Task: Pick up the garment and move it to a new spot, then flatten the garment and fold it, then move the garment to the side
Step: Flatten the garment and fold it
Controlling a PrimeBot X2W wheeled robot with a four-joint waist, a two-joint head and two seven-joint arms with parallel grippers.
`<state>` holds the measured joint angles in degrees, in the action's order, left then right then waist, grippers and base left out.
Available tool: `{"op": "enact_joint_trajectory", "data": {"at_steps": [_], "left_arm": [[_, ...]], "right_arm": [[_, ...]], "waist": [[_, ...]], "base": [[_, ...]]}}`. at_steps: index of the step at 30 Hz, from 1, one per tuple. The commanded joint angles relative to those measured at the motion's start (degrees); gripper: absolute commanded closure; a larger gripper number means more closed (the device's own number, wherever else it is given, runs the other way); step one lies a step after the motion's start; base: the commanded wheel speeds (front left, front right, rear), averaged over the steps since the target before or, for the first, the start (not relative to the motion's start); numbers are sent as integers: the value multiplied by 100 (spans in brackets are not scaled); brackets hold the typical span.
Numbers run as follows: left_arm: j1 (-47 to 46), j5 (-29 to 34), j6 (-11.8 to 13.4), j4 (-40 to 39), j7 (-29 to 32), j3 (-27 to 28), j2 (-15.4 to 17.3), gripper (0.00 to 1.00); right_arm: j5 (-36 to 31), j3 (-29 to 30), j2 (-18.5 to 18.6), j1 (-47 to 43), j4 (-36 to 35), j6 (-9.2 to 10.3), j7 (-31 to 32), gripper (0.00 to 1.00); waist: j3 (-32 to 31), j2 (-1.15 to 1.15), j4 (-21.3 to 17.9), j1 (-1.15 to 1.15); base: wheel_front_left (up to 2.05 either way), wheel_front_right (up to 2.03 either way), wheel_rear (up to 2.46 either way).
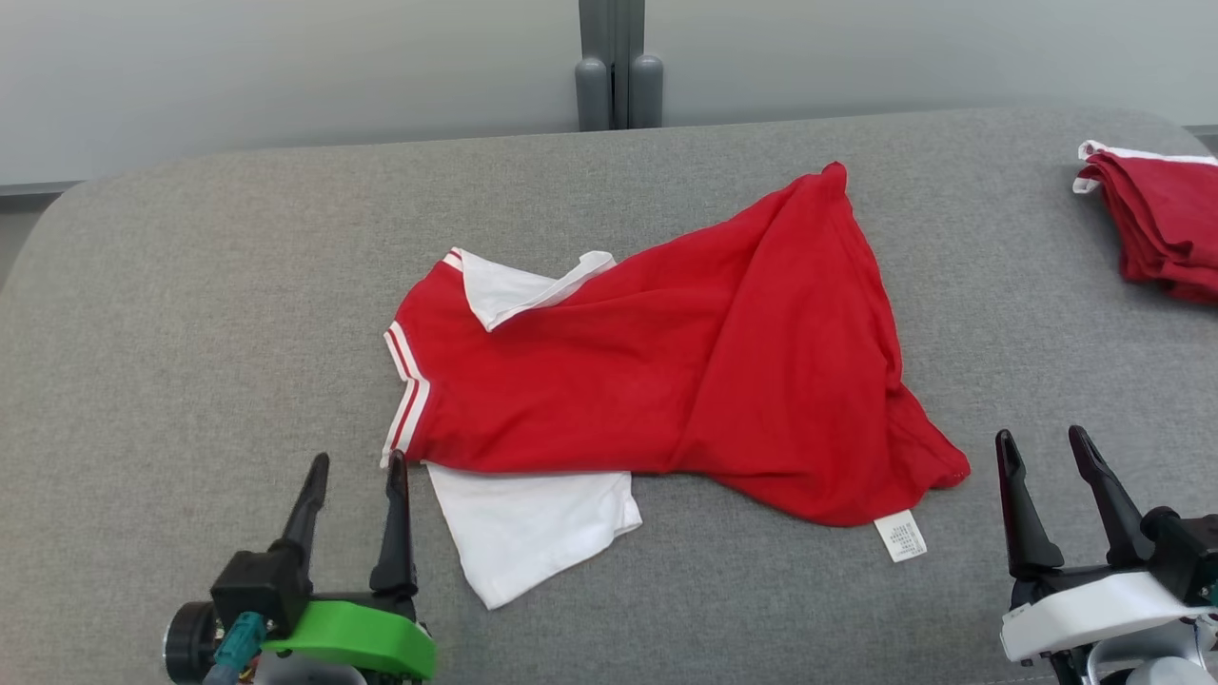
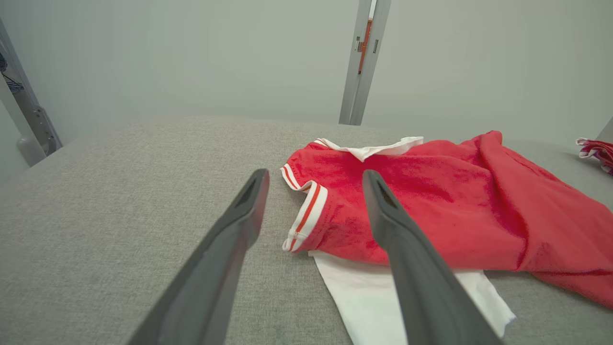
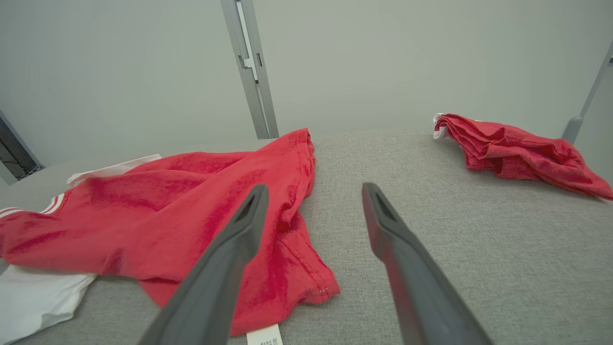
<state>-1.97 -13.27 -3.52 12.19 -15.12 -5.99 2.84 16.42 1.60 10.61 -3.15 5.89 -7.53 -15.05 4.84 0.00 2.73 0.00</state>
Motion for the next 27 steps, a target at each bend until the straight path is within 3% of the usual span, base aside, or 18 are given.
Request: {"op": "enact_joint_trajectory", "data": {"at_steps": [1,13,22,27], "left_arm": [[69,-25,-17,86,0,-97,12,0],[-146,-393,4,1282,0,-1185,15,0],[-344,-708,114,2050,7,-1540,16,0],[-546,-1006,-25,2280,13,-1809,16,0]], "right_arm": [[-22,17,36,93,91,10,-16,0],[51,-171,76,814,1528,10,-16,0],[113,-366,36,1273,2415,10,-16,0],[220,-521,10,1419,2798,10,-16,0]], "waist": [[31,0,1,0],[389,0,5,0],[587,0,84,0],[647,0,128,0]], "base": [[0,0,0],[0,0,0],[0,0,0],[0,0,0]]}}
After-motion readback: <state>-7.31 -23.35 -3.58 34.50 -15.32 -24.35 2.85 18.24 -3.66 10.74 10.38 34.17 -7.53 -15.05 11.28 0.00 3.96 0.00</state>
